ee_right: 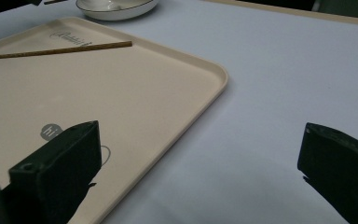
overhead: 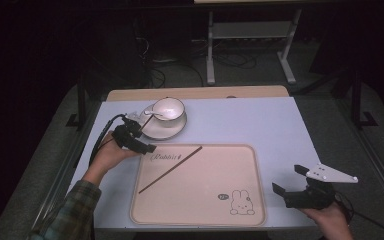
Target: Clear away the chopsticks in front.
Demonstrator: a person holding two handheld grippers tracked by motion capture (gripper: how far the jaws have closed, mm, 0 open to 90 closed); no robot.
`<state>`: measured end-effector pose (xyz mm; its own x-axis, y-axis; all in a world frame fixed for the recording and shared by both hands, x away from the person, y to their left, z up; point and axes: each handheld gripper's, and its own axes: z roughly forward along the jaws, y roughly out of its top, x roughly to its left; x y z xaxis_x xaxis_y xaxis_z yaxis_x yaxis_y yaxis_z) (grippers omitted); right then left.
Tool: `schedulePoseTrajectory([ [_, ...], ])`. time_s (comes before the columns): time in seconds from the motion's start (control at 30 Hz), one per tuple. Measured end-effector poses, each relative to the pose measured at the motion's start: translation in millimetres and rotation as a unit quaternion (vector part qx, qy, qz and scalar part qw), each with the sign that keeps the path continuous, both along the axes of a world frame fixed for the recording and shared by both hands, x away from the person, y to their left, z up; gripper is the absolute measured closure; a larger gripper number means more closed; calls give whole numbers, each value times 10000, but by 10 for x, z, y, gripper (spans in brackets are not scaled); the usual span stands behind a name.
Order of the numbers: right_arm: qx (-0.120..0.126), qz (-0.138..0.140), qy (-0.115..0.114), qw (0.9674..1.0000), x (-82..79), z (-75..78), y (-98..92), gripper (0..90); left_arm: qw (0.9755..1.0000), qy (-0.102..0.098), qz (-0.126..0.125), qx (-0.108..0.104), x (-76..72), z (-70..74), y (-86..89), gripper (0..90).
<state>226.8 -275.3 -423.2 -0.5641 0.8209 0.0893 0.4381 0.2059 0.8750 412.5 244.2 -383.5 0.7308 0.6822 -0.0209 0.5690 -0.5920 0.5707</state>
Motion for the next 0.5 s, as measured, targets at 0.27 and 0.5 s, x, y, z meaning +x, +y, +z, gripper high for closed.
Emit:
schedulePoseTrajectory([
  [0.27, -2, -3, -3, 10000, 1, -1, -15, 0, 9993, -148, 234, 254, 415, 43, 45, 168],
  [0.5, 16, -26, 15, 10000, 3, -7, -29, 0, 9980, -160, 589, 180, 689, -105, 128, 317],
])
